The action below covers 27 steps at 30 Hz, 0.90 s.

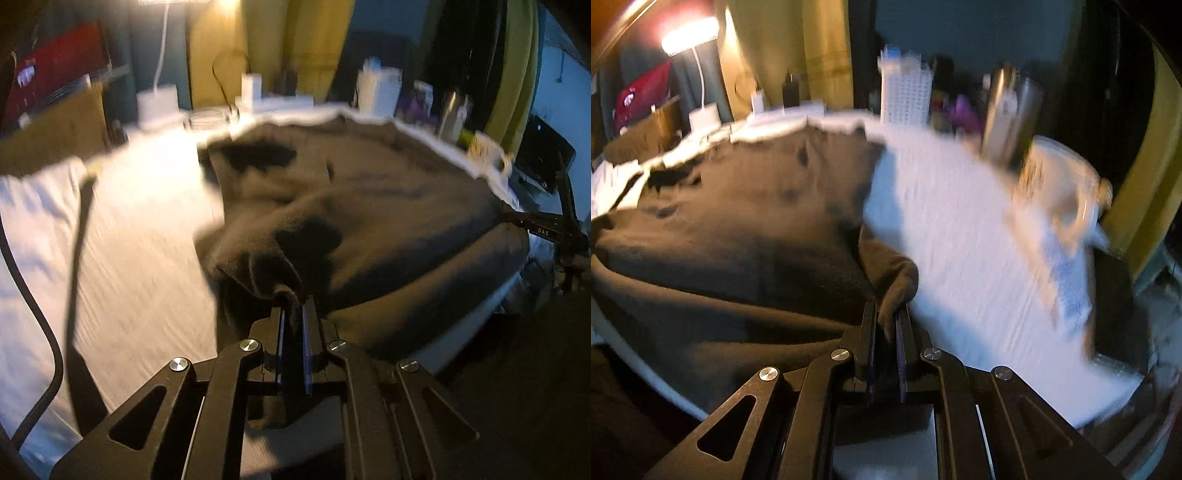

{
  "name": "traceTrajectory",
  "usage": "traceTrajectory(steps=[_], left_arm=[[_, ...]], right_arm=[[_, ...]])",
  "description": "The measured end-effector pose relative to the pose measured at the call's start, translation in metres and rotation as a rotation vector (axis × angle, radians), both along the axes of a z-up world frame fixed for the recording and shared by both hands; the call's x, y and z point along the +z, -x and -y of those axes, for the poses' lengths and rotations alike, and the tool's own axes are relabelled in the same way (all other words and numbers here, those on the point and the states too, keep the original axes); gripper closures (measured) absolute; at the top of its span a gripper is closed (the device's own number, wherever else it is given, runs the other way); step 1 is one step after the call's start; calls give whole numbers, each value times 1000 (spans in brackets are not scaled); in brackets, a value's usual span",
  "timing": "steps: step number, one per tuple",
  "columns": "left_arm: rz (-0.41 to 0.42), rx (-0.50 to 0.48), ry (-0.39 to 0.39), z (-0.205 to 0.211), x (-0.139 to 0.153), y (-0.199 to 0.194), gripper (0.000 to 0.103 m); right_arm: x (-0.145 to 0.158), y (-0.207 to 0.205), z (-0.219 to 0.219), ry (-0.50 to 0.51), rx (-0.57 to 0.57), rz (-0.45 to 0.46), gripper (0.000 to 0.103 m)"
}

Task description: Fold small clothes

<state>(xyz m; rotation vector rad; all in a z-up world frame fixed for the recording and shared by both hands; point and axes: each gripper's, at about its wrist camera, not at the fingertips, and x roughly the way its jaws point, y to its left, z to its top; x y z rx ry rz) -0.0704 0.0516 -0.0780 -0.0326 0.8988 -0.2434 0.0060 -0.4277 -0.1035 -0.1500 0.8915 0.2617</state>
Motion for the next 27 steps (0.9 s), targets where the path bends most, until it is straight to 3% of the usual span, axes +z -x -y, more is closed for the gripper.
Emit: traceTrajectory(steps=[8, 9, 12, 13, 14, 15, 16, 19, 24, 25, 27], left_arm=[[-68, -19, 28, -5, 0, -1, 95], [-66, -15, 29, -6, 2, 0, 91], [-40, 22, 40, -19, 14, 6, 59], [-29, 36, 48, -24, 17, 6, 56], [-12, 50, 63, -30, 23, 5, 55], [6, 60, 78, -35, 28, 4, 55], [21, 66, 87, -37, 32, 3, 55], [56, 119, 126, -46, 39, -12, 46], [13, 146, 133, -36, 21, -47, 43], [3, 151, 125, -34, 18, -49, 33], [-18, 159, 125, -31, 8, -53, 23]], right_arm=[[0, 19, 5, -21, -10, -20, 94], [3, 23, 6, -23, -11, -22, 94], [12, 24, 10, -22, -24, -11, 85], [16, 24, 13, -19, -33, -1, 66], [21, 24, 15, -22, -43, 10, 26], [27, 23, 18, -33, -55, 33, 10], [33, 23, 19, -47, -56, 57, 5], [47, 12, 17, -60, -44, 118, 4], [50, -21, -2, -107, 9, 151, 5], [48, -28, -8, -104, 23, 148, 8], [40, -42, -16, -107, 48, 123, 27]])
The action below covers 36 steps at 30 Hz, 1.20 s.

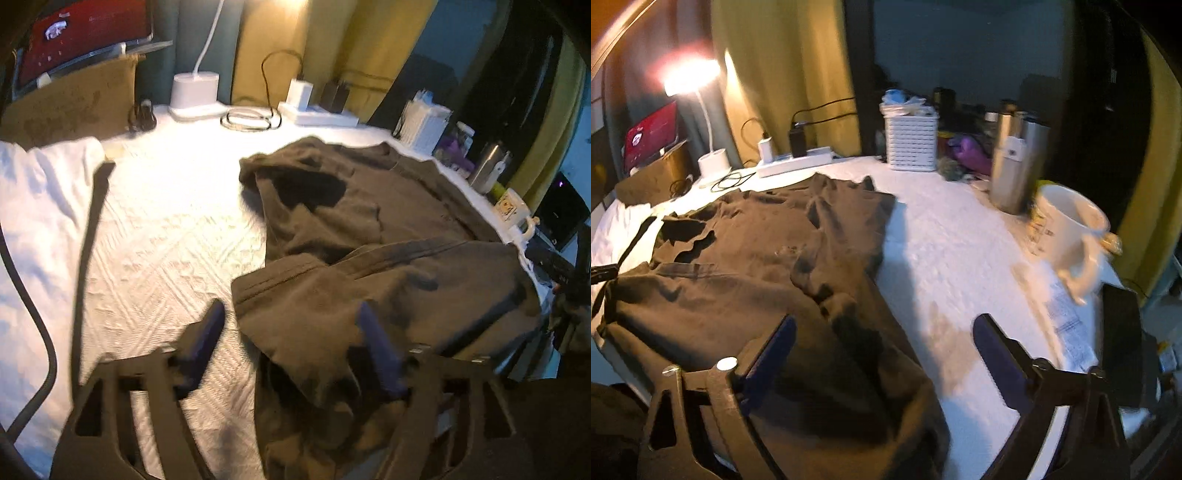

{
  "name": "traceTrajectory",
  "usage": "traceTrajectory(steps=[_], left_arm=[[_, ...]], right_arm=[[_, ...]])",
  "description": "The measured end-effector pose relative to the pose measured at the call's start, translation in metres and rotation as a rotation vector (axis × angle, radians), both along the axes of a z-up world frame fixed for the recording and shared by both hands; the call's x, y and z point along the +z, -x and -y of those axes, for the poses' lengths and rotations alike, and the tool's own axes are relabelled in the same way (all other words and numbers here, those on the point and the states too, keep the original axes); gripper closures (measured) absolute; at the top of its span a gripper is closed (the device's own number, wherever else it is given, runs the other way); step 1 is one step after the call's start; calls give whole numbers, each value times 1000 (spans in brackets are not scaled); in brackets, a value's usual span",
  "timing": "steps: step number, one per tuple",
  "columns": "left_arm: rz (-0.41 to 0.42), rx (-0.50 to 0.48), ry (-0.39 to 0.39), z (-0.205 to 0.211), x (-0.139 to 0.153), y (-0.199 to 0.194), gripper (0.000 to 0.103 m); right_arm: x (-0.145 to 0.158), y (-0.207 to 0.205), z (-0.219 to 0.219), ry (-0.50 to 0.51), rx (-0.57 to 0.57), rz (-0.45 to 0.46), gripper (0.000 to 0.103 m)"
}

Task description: Fold small clothes

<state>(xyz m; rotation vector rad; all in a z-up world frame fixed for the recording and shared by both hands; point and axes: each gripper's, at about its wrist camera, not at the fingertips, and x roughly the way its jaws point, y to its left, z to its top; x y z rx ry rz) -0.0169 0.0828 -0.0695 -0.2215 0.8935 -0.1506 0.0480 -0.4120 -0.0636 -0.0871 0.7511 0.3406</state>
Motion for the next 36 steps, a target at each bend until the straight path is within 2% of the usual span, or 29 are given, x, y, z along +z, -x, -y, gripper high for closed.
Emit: traceTrajectory(steps=[1, 2, 6, 7, 9, 10, 11, 12, 13, 15, 16, 20, 25, 30, 36], left_arm=[[-9, 2, 2, 1, -4, -2, 23], [-15, 10, -3, 1, -7, -3, 23], [-69, 44, -9, 0, -19, -5, 23], [-59, 43, -18, 2, -20, -4, 23], [-43, 34, -46, 5, -21, -1, 23], [-31, 28, -56, 7, -22, 0, 25], [-23, 21, -56, 8, -21, 2, 32], [-15, 10, -58, 9, -21, 2, 56], [-8, -3, -66, 12, -19, 4, 72], [30, -17, -89, 17, -13, 5, 84], [56, -24, -104, 20, -9, 7, 86], [171, -56, -140, 30, 16, 18, 89], [244, -63, -159, 34, 37, 25, 89], [290, -68, -173, 37, 53, 30, 89], [305, -64, -173, 36, 63, 33, 89]], right_arm=[[-5, -5, -2, 5, 3, -16, 40], [-10, -10, -4, 15, 5, -34, 45], [-24, -12, -16, 38, 47, -68, 46], [-26, -11, -18, 40, 52, -71, 50], [-32, -9, -22, 39, 59, -83, 67], [-35, -8, -26, 49, 65, -87, 81], [-37, -4, -30, 67, 78, -87, 87], [-36, 0, -33, 79, 89, -80, 88], [-34, 2, -34, 89, 92, -75, 89], [-26, 9, -33, 96, 88, -50, 90], [-21, 12, -31, 92, 82, -37, 91], [0, 20, -22, 79, 61, 7, 91], [21, 27, -15, 53, 47, 54, 91], [34, 32, -11, 38, 29, 88, 91], [46, 38, -3, 28, 6, 124, 91]])
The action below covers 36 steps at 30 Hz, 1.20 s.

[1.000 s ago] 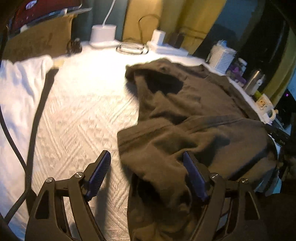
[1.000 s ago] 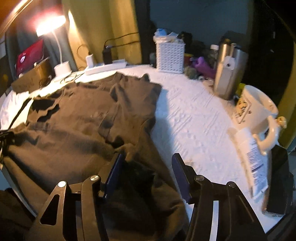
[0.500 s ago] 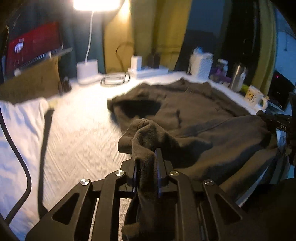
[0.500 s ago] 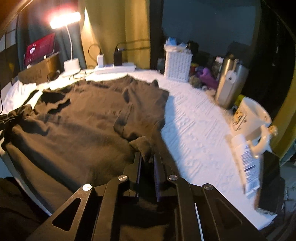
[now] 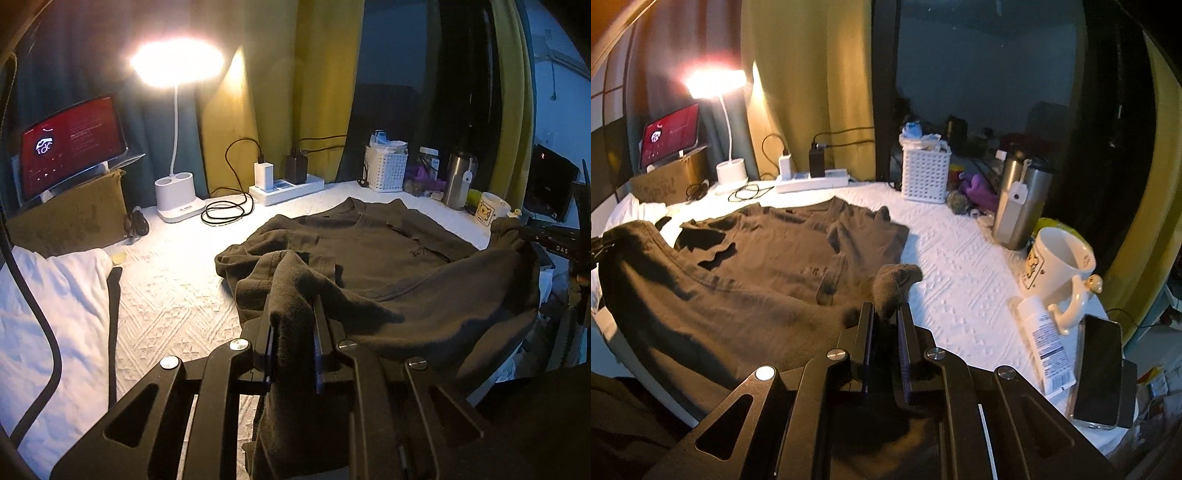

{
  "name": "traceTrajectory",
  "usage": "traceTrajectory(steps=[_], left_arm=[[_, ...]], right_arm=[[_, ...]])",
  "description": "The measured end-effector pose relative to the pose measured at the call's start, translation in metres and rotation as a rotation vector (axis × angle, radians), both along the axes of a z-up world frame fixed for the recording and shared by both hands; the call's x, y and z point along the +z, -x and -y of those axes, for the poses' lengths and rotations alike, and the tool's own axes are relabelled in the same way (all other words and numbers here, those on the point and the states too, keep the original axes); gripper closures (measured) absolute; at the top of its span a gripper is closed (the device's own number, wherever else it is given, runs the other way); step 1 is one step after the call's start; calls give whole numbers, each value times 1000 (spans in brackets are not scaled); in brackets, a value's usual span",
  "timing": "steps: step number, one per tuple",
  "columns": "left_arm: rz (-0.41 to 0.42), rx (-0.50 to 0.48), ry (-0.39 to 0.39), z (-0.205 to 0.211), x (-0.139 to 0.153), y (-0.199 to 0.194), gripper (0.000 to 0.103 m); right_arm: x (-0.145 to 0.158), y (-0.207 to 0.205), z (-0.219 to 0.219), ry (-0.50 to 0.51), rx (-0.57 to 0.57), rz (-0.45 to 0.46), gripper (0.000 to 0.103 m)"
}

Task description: Fold small clothes

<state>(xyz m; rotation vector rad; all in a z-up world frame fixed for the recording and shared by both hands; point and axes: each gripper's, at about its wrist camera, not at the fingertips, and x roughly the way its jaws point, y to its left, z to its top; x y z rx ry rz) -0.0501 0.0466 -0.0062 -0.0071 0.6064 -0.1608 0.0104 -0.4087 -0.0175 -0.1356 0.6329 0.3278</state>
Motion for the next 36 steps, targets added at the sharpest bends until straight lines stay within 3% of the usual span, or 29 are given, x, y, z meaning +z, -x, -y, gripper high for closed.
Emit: traceTrajectory(steps=[12, 16, 20, 23, 25, 27, 28, 29, 30, 33, 36], left_arm=[[36, 10, -37, 1, 16, 10, 89], [-76, 10, -34, -6, -9, 4, 89], [-204, 43, -20, -19, -39, 2, 88], [-248, 67, -3, -27, -45, 2, 76], [-238, 84, 10, -32, -42, 3, 55], [-218, 102, 48, -39, -37, 4, 49], [-210, 105, 68, -41, -35, 3, 48], [-203, 107, 87, -43, -34, 1, 48], [-201, 111, 93, -44, -35, -2, 46], [-231, 103, 113, -41, -47, -13, 38], [-289, 85, 124, -36, -65, -22, 37]], right_arm=[[32, 9, 23, -38, -55, 106, 94], [25, 3, 32, -44, -71, 82, 94], [-5, -9, 24, -32, -43, -15, 94], [-21, -21, 13, -32, -33, -53, 94], [-27, -30, 4, -24, -33, -57, 94], [-31, -41, -6, -14, -24, -62, 90], [-34, -46, -9, -9, -21, -67, 74], [-39, -52, -13, 2, -20, -81, 26], [-45, -59, -17, 12, -25, -94, 3], [-56, -64, -22, 30, -9, -127, 0], [-60, -69, -20, 41, -37, -140, 0]])
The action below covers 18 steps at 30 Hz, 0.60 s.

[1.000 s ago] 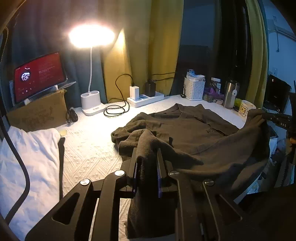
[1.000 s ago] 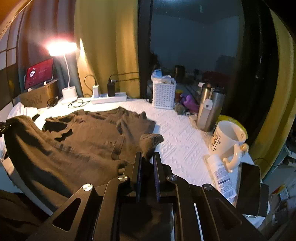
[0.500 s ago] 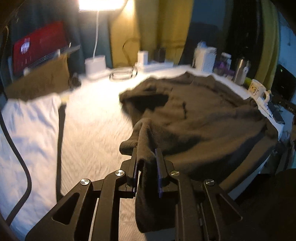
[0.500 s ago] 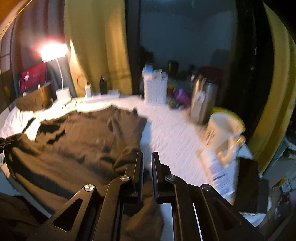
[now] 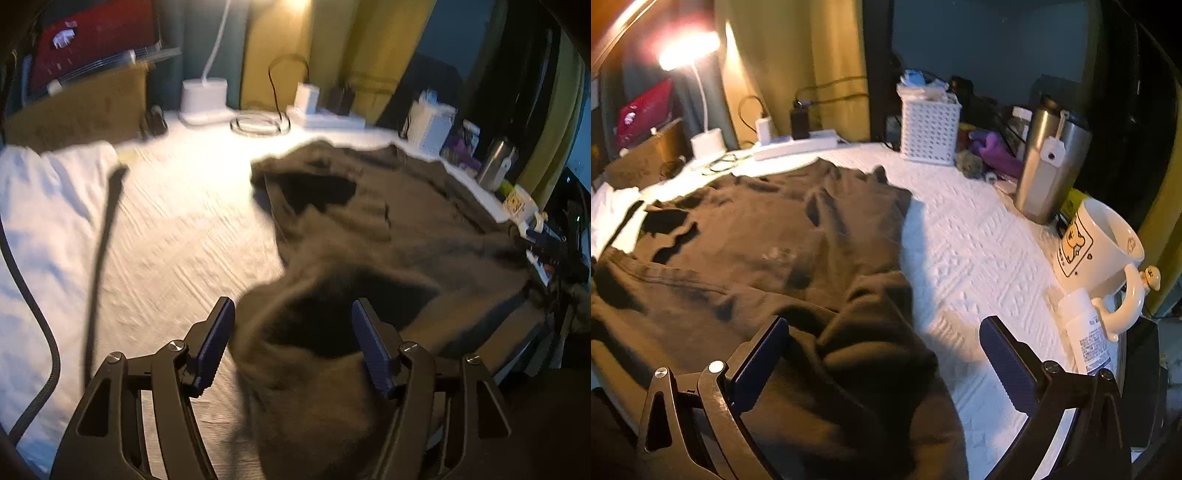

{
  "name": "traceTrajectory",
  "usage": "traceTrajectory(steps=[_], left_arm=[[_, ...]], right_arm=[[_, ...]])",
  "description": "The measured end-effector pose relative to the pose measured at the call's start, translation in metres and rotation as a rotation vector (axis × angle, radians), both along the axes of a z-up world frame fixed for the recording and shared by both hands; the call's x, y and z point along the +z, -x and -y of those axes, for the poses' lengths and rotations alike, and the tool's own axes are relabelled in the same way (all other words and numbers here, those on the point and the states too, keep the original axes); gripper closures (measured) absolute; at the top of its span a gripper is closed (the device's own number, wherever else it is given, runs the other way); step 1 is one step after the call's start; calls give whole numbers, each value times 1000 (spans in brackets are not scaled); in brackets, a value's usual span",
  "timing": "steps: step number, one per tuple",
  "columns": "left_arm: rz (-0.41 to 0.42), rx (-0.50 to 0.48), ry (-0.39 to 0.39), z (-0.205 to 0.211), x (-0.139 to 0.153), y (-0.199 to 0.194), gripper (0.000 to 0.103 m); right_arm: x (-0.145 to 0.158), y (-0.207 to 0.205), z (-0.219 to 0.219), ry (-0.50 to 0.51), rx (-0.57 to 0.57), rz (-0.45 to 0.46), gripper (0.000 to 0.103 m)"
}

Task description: Fold small clothes

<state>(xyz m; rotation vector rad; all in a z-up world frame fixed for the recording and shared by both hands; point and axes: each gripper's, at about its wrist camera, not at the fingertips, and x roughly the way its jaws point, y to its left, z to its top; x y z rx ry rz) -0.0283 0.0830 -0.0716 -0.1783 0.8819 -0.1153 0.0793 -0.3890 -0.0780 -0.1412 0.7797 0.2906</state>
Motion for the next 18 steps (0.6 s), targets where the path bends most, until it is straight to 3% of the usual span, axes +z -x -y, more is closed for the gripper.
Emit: traceTrajectory(steps=[3, 6, 9, 10, 12, 14, 15, 16, 18], left_arm=[[-27, 5, 4, 0, -12, -2, 36], [-39, 19, 14, -3, -18, -5, 26], [-32, 15, 21, -4, -19, -9, 26], [-30, 15, 24, -4, -18, -10, 26], [-18, 17, 42, -4, -17, -10, 27], [12, 0, 53, -3, -14, -10, 44], [12, -13, 56, -1, -13, -11, 68], [16, -27, 59, 1, -13, -12, 81], [33, -44, 42, 5, -10, -12, 95]], right_arm=[[7, -5, 6, -31, -8, 12, 0], [4, -19, 2, -61, 23, -29, 6], [-8, -30, -7, -44, 40, -80, 43], [-10, -31, -9, -46, 48, -87, 61], [-10, -28, -12, -48, 59, -78, 70], [-7, -22, -12, -40, 65, -59, 87], [-3, -18, -12, -35, 63, -43, 88], [0, -15, -11, -34, 64, -33, 90], [7, -9, -7, -36, 60, -6, 93]])
